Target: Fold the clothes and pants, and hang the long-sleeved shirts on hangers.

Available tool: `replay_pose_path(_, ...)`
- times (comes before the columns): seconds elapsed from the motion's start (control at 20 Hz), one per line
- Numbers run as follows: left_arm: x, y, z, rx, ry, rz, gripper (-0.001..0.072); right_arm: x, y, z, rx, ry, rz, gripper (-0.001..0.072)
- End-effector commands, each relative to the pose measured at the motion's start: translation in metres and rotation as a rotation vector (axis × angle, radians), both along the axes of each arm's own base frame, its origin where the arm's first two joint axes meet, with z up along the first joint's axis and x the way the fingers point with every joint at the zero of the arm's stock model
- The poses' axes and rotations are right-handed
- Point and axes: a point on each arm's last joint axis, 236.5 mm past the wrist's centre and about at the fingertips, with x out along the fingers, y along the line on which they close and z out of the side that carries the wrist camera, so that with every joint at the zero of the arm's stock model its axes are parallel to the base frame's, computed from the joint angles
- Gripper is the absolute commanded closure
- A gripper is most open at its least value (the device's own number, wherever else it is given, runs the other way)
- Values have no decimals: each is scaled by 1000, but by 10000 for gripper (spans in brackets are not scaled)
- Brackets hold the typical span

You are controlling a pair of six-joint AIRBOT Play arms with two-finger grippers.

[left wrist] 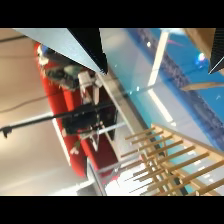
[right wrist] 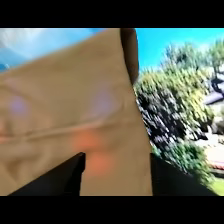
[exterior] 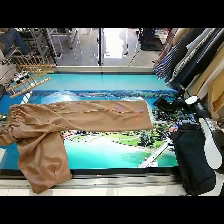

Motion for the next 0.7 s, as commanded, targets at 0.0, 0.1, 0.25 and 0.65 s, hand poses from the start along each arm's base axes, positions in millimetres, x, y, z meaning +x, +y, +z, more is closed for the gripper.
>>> replay_pose_path(0.0,-31,-6,-21,72,93,-132,73,-26,-11,-22,-78,108,86,280)
replay_pose_path(0.1,-47,-14,-32,63,141,-201,116,-12,-23,-21,-119,57,45,280)
replay_pose_path(0.25,-59,-34,-38,58,166,-306,126,3,-30,-30,-146,6,34,280)
replay_pose_path(0.65,-66,-71,-31,23,148,-454,173,25,24,-74,-84,-57,224,279)
